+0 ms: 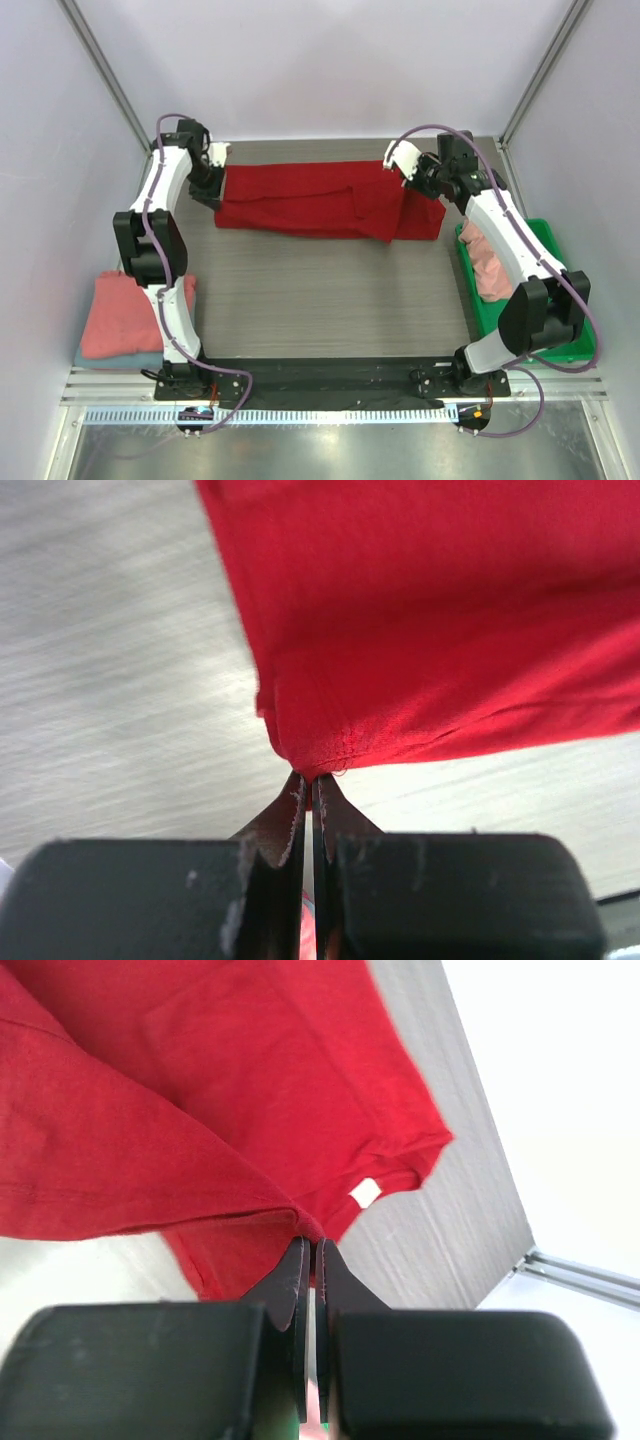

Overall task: Fold and stack the t-shirts
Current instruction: Fold the tshirt

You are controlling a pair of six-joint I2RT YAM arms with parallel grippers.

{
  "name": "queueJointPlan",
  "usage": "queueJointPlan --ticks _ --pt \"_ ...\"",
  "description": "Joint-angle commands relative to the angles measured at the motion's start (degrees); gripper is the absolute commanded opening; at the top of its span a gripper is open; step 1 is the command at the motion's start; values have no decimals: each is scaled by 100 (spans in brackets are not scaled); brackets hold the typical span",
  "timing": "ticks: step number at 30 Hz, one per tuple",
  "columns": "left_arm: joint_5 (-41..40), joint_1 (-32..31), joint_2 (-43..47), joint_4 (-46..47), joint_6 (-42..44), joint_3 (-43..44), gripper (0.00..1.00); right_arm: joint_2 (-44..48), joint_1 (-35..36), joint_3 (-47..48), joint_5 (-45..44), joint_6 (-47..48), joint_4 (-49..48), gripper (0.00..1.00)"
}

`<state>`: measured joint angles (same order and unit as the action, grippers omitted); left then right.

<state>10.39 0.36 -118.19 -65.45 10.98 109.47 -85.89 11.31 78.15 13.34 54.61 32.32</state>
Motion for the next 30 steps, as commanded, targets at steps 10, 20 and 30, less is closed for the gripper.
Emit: queueJointPlan --ticks 10,20,30 --pt "-2 175 -608 -73 -132 1217 0 -806 -129 877 -262 -407 -814 1" --pt "-107 157 -1293 41 -158 1928 0 -1781 -234 1536 -447 -680 -1174 1" --pt "-405 52 -2391 304 -131 3027 5 -3738 -314 3422 -613 -986 -1544 1"
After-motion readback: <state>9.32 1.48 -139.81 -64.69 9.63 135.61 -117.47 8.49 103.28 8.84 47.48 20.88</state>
